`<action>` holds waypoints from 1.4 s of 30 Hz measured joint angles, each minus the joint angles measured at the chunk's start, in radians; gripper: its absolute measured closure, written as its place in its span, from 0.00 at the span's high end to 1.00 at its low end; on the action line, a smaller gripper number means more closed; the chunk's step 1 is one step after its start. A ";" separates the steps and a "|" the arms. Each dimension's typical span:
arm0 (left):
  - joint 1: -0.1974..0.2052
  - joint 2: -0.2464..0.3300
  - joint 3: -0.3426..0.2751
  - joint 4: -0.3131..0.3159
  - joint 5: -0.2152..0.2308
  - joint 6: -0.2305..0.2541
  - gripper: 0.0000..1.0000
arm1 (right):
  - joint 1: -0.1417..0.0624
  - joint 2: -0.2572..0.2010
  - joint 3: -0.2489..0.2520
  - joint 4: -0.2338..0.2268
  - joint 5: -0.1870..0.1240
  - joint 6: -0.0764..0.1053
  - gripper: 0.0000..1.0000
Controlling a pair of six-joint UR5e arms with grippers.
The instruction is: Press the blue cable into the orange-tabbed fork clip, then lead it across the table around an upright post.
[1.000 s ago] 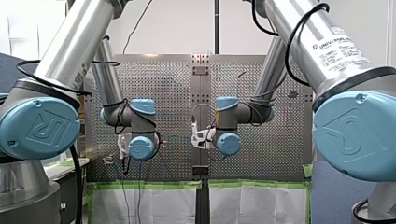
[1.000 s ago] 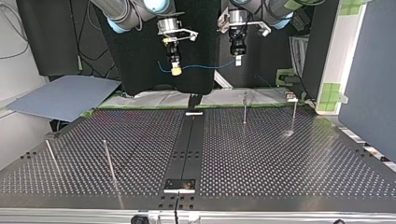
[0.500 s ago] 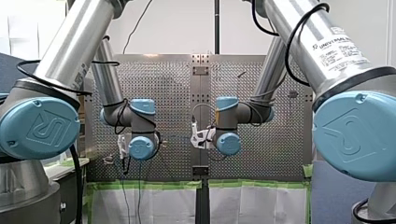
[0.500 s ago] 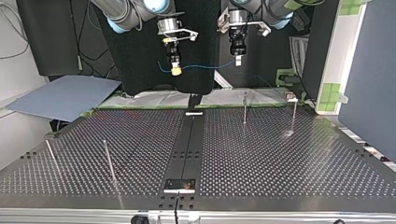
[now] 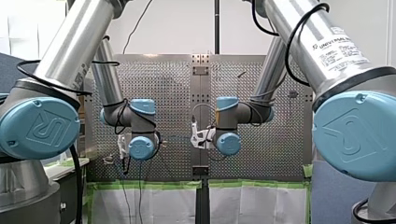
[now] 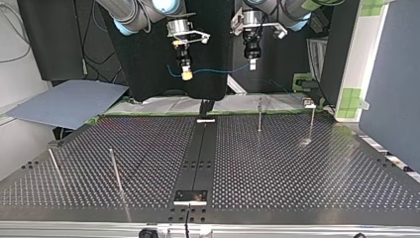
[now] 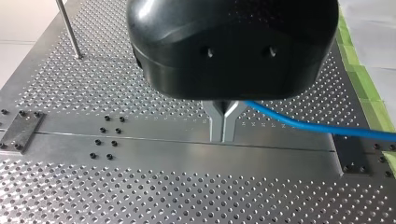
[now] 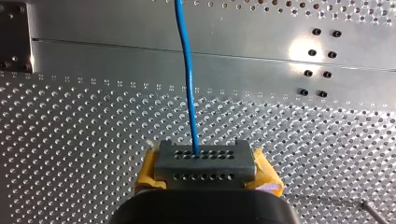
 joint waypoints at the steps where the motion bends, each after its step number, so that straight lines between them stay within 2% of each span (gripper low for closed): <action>1: 0.000 0.000 0.000 0.000 0.000 0.000 0.00 | 0.000 0.000 0.000 0.000 0.000 0.000 0.00; 22: 0.000 -0.001 0.000 -0.001 0.002 0.002 0.00 | 0.000 0.000 0.000 0.000 0.000 0.000 0.00; 35: -0.002 -0.099 0.000 -0.005 0.015 0.012 0.00 | 0.000 0.000 0.000 0.000 0.000 0.000 0.00; 42: -0.002 -0.108 0.000 -0.005 0.015 0.012 0.00 | 0.000 0.000 0.000 0.000 0.000 0.000 0.00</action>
